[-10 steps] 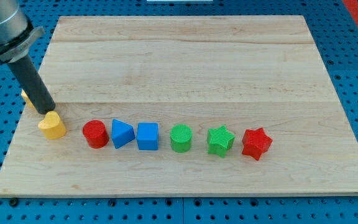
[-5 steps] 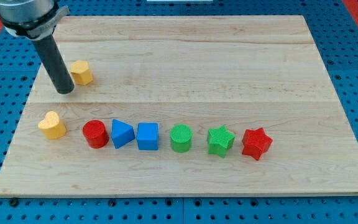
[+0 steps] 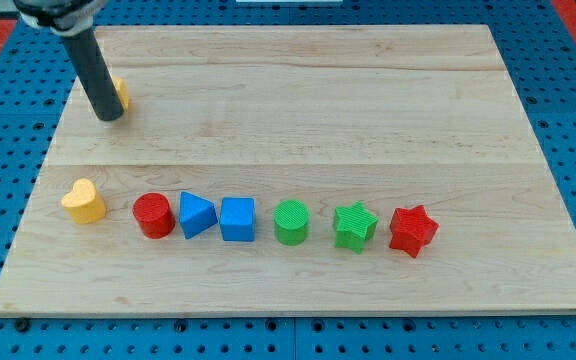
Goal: Slide the yellow hexagon to the vertical top of the yellow heart
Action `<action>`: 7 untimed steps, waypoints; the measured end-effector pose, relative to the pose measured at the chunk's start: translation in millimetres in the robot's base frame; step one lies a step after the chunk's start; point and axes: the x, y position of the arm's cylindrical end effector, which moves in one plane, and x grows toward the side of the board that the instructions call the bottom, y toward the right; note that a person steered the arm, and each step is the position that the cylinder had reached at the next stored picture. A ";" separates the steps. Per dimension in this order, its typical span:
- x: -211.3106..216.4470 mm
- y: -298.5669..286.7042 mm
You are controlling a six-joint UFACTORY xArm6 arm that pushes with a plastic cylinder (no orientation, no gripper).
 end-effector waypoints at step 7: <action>-108.5 -75.2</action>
